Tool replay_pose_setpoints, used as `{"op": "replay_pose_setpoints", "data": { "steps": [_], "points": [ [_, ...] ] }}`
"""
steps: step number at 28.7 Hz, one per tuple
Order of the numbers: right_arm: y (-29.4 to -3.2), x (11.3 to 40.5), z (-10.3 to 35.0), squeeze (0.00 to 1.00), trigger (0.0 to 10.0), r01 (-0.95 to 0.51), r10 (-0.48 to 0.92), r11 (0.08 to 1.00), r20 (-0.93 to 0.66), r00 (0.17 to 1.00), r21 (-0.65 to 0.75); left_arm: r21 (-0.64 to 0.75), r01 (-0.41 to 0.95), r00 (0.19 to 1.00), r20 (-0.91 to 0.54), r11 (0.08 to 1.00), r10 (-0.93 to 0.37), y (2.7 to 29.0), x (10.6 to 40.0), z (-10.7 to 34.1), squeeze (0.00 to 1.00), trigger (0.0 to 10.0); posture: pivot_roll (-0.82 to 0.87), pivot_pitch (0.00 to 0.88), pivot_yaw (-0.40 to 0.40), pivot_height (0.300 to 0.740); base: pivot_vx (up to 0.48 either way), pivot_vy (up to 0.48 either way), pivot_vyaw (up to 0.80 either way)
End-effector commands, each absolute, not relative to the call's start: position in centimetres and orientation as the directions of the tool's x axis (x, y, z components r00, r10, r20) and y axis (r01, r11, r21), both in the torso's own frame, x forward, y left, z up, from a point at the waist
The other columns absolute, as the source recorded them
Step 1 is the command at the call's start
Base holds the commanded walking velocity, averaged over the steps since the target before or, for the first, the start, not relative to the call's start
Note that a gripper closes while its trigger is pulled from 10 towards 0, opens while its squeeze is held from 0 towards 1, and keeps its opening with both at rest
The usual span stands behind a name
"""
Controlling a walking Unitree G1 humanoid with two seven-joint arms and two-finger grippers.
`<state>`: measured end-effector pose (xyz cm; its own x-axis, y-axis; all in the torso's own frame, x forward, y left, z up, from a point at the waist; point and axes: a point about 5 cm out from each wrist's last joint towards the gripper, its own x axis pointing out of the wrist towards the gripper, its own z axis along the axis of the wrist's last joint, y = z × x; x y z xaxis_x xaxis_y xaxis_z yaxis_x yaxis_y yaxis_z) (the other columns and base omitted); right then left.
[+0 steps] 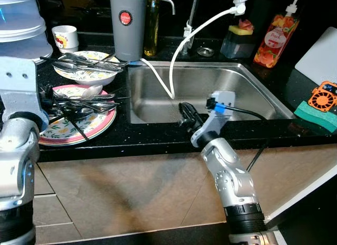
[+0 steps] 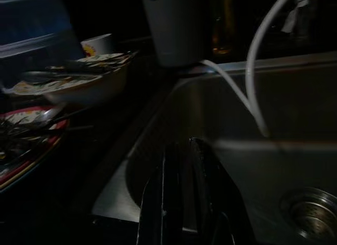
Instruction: Kitchen organization
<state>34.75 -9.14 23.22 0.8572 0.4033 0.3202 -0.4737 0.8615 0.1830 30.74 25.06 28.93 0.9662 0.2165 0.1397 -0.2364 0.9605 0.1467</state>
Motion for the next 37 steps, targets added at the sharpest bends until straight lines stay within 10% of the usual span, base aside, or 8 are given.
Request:
{"op": "replay_pose_setpoints", "data": {
  "steps": [1,4,5,6,8,10,37],
  "points": [
    [-9.1,34.8,23.4,0.00,10.0,-0.498,0.429,0.849,0.319,0.845,0.177,0.080,-0.168,0.983,0.087,0.983,0.161,24.1,31.3,28.7,1.00,10.0,0.03,0.124,-0.070,0.740,0.000,0.000,0.00],
    [-9.0,34.8,24.0,0.00,10.0,-0.539,0.474,0.830,0.328,0.817,0.143,-0.044,-0.189,0.981,0.034,0.981,0.191,23.4,31.7,28.8,0.99,10.0,0.03,0.124,-0.070,0.740,0.000,0.000,0.00],
    [-9.0,34.7,24.3,0.00,10.0,-0.560,0.497,0.819,0.333,0.801,0.125,-0.066,-0.179,0.984,0.010,0.982,0.180,22.9,31.8,28.8,0.78,10.0,0.03,0.124,-0.070,0.740,0.000,0.000,0.00],
    [-9.0,34.7,24.5,0.00,10.0,-0.573,0.511,0.812,0.337,0.791,0.114,-0.077,-0.169,0.986,-0.004,0.983,0.169,22.4,31.9,28.7,0.78,10.0,0.03,0.124,-0.070,0.740,0.000,0.000,0.00],
    [-8.9,34.7,24.9,0.00,10.0,-0.604,0.542,0.791,0.342,0.767,0.100,-0.098,-0.117,0.993,-0.025,0.988,0.115,21.1,32.1,28.7,0.24,10.0,0.03,0.129,-0.072,0.740,0.000,0.000,0.00],
    [-8.8,34.7,25.0,0.00,10.0,-0.615,0.553,0.782,0.344,0.759,0.099,-0.106,-0.120,0.992,-0.049,0.987,0.115,20.8,32.3,28.6,0.00,10.0,0.03,0.130,-0.070,0.740,0.000,0.000,0.00],
    [-9.9,35.2,25.0,0.00,10.0,-0.655,0.551,0.712,0.377,0.744,0.251,0.087,-0.357,0.929,-0.072,0.930,0.363,23.8,32.2,31.0,0.00,10.0,0.04,0.123,-0.051,0.740,0.000,0.000,0.00]
  ]
}}
